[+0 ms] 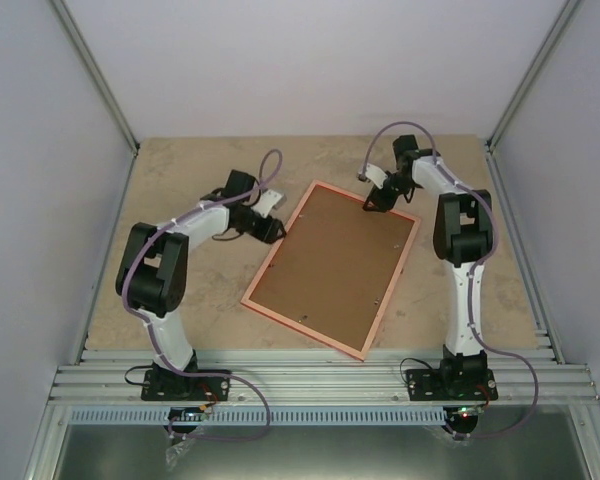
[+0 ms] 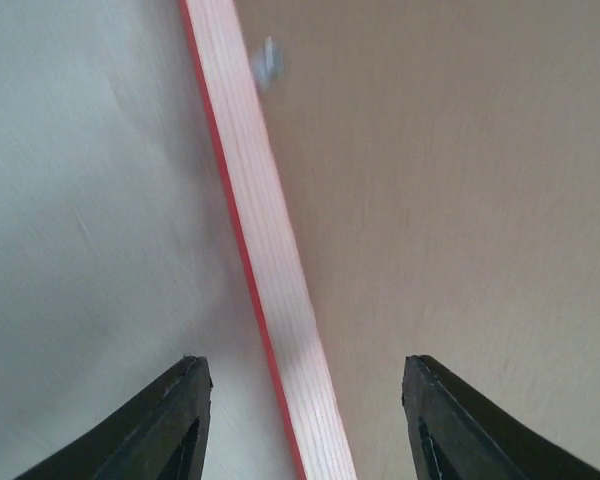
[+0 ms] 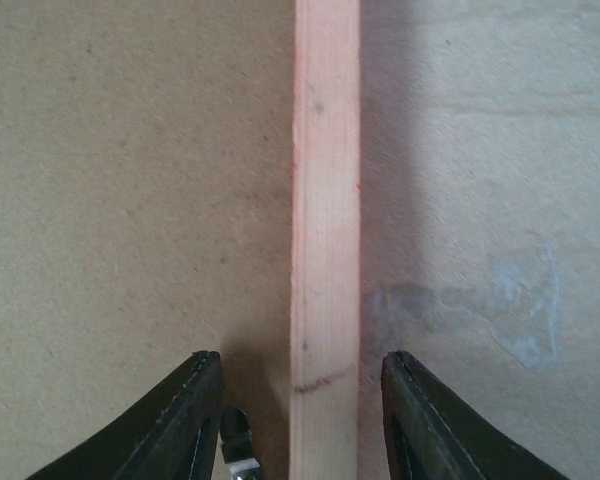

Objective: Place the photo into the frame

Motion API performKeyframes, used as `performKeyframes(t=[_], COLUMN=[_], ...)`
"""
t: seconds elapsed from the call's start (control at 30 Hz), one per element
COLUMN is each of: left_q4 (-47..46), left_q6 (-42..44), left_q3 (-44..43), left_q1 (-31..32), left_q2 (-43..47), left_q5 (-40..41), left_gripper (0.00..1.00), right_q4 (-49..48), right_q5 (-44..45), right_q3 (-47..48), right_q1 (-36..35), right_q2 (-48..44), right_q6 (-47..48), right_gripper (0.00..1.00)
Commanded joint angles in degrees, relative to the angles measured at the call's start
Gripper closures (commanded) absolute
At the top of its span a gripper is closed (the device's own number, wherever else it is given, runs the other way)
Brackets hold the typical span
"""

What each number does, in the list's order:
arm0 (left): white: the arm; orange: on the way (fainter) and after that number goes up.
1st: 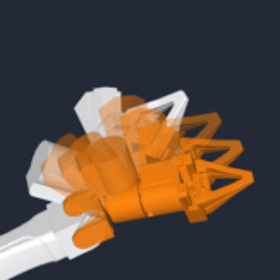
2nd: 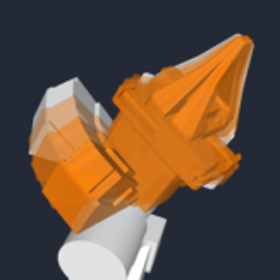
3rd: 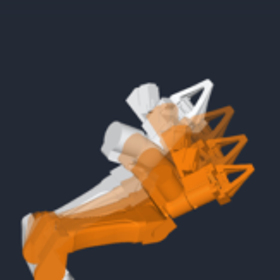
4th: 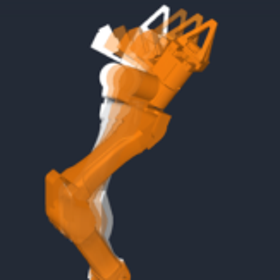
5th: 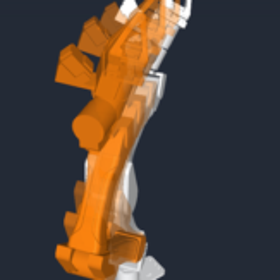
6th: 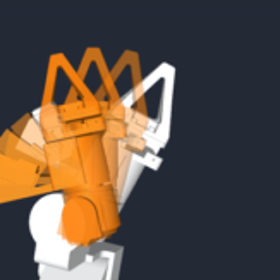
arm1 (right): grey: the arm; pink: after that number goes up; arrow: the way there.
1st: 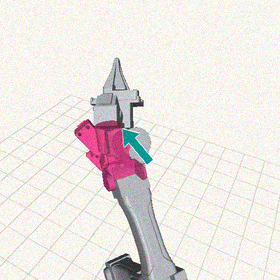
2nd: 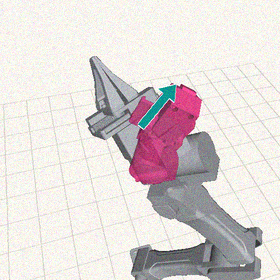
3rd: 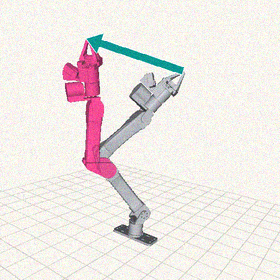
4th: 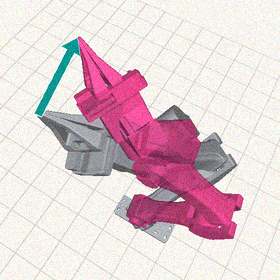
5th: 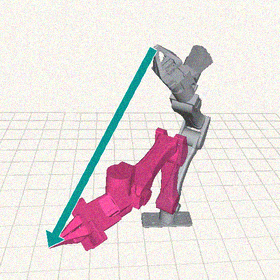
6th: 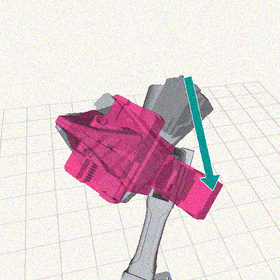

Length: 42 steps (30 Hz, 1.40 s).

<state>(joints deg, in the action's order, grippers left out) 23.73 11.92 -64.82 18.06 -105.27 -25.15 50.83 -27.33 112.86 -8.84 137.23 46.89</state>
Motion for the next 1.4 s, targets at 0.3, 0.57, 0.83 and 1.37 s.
performKeyframes(t=[0.3,0.57,0.83,1.37], left_q4=[-7.1,-6.4,-6.0,-7.0], left_q6=[-2.3,-5.7,-4.4,-5.1], left_q3=[-23.3,-28.6,-23.1,-20.8], left_q1=[7.8,10.4,10.4,10.4], left_q2=[-14.6,-24.5,-24.4,-23.8], left_q5=[-1.6,1.8,5.1,7.2], left_gripper=[0.47,0.56,0.59,0.62], right_q4=[-1.1,-0.6,-3.1,-6.2], right_q5=[-3.2,-7.3,-3.7,7.8], right_q3=[-0.5,-1.4,-6.5,-3.9], right_q1=[-6.0,-2.1,-2.3,-5.6], right_q2=[4.3,-0.6,-2.3,1.1], right_q6=[-6.5,-4.2,0.5,-9.8], right_gripper=[0.55,0.41,0.41,0.65])
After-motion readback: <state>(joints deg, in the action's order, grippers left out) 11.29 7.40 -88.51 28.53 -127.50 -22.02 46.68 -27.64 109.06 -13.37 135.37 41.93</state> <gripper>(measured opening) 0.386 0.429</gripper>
